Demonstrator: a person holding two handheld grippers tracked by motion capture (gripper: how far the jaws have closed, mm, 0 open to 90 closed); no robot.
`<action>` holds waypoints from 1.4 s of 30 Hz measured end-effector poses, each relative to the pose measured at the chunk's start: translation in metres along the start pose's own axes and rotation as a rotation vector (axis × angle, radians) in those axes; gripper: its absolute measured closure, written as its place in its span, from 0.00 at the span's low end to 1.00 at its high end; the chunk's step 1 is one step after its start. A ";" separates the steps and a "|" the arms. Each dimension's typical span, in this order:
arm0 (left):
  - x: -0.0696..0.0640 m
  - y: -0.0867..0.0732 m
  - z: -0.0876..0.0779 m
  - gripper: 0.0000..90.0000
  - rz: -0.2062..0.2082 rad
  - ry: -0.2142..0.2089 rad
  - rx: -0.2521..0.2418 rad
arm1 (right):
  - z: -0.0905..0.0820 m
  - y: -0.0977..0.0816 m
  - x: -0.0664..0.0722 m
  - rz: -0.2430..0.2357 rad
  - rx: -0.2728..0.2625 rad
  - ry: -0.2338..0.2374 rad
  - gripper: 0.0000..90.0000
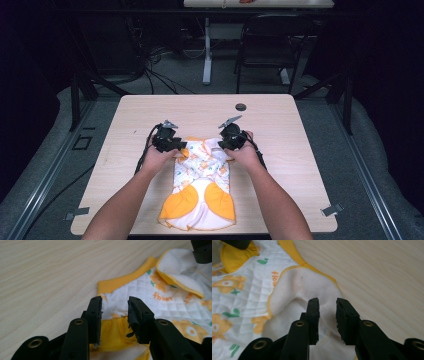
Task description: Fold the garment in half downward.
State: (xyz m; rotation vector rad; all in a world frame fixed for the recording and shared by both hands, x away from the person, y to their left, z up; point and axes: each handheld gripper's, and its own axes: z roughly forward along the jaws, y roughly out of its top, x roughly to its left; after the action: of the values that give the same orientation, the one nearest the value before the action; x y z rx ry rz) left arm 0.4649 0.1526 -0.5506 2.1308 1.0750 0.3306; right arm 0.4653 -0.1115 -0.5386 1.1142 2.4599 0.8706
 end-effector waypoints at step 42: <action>0.001 -0.008 0.013 0.94 0.000 -0.027 0.088 | 0.021 -0.007 -0.003 0.069 0.078 0.070 0.97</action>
State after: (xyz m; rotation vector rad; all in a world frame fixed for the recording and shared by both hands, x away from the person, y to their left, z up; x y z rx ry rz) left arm 0.4670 0.1505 -0.5653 2.2069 1.0919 0.2580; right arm 0.4734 -0.1089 -0.5597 1.2219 2.5456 0.8542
